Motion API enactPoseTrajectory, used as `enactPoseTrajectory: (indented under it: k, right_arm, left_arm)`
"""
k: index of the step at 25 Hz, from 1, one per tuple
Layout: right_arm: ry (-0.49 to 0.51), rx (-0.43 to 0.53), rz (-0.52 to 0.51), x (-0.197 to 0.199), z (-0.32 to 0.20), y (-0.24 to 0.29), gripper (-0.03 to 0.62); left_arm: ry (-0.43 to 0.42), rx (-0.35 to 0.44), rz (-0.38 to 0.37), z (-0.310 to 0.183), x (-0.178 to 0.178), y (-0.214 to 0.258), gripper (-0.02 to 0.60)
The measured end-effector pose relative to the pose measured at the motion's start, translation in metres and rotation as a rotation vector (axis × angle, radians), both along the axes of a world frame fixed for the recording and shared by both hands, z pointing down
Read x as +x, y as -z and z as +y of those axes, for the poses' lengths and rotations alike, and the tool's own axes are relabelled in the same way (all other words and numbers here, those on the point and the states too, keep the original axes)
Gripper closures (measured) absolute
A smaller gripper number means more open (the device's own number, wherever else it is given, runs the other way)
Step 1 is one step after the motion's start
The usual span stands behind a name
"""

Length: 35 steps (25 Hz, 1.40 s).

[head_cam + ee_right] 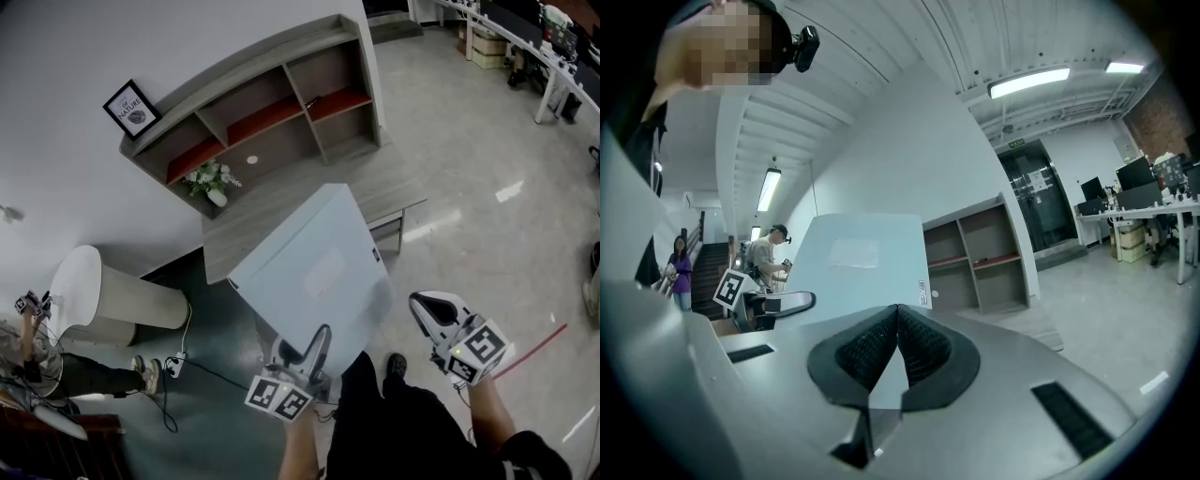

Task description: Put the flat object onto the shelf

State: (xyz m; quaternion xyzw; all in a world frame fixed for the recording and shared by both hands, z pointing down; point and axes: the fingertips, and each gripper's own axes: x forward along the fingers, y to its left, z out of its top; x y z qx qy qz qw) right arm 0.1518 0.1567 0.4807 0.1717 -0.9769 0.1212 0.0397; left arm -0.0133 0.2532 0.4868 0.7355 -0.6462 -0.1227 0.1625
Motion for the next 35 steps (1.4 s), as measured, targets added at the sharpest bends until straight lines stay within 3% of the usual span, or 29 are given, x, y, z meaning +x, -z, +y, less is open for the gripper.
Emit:
enactPoseTrajectory:
  k: [12, 21, 35]
  right_arm:
    - [-0.065, 0.051, 0.035, -0.041, -0.057, 0.017, 0.582]
    - [-0.116, 0.059, 0.025, -0.103, -0.110, 0.042, 0.582]
    - [-0.191, 0.066, 0.029, -0.190, -0.150, 0.050, 0.582]
  left_arm:
    - [-0.067, 0.055, -0.006, -0.071, -0.050, 0.016, 0.310]
    - [-0.131, 0.113, 0.001, -0.134, -0.113, 0.037, 0.310]
    - [-0.261, 0.129, -0.039, -0.190, -0.197, 0.046, 0.310]
